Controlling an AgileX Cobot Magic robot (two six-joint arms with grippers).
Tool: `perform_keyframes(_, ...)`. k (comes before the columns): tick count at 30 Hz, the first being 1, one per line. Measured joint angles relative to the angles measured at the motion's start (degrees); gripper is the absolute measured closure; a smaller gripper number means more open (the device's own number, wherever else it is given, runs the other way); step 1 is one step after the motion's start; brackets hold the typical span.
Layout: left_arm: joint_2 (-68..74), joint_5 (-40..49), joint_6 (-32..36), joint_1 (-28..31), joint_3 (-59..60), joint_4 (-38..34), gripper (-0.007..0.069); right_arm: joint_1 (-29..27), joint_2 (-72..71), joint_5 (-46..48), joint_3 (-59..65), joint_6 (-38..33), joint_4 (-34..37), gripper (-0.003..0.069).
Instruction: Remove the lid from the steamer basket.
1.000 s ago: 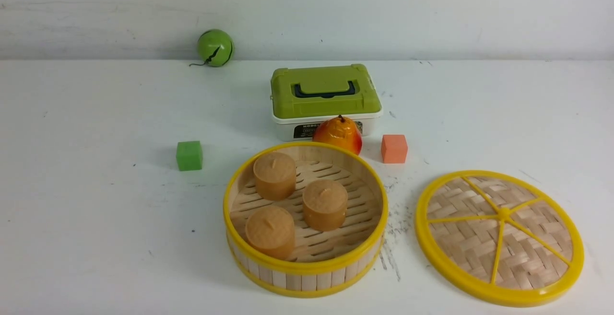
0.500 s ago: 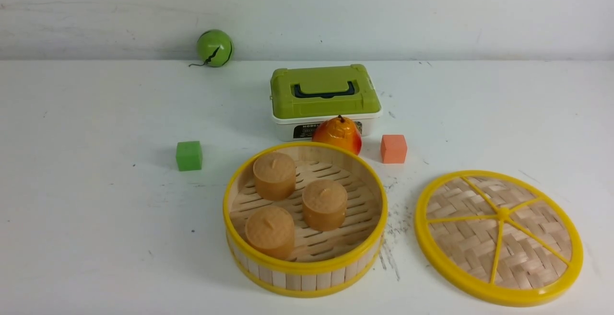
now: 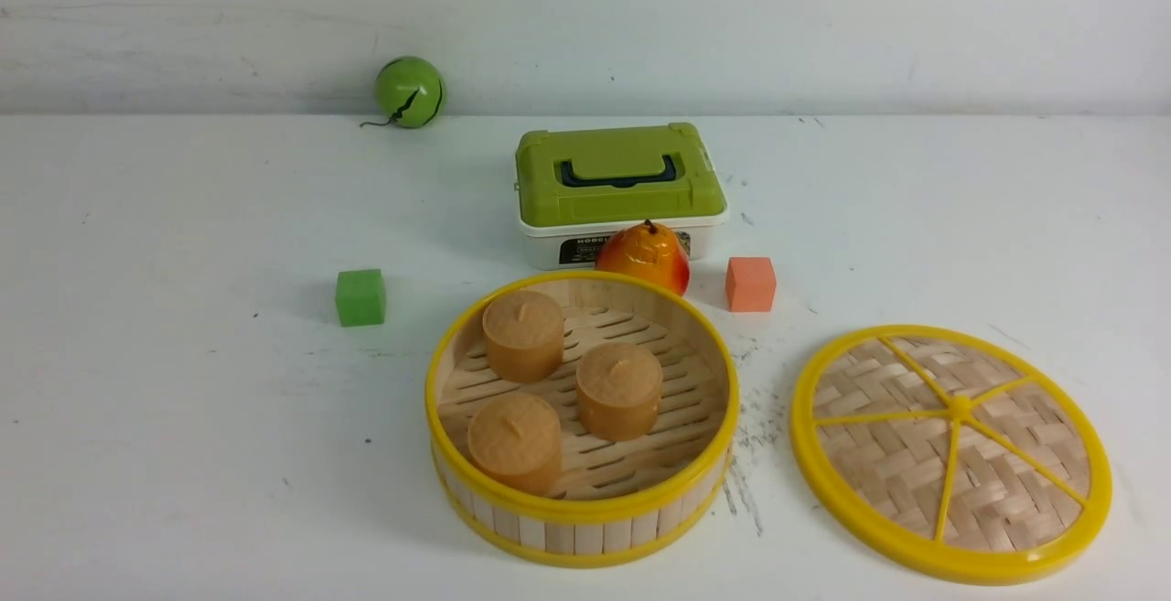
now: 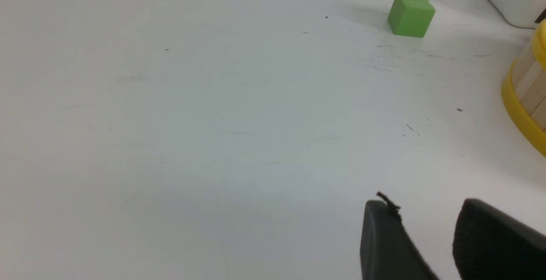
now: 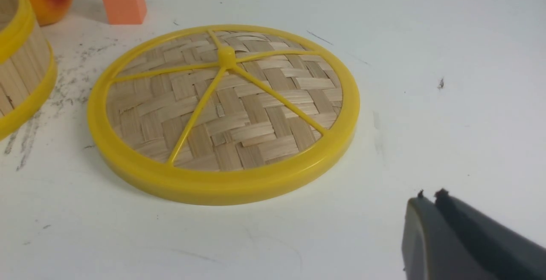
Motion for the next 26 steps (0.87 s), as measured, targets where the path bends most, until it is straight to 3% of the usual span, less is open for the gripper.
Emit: perform_keyframes(26, 0.0, 0.0, 0.0, 0.0, 0.0, 0.0, 0.0386, 0.0, 0.0, 0.0, 0.0, 0.0, 0.0, 0.0586)
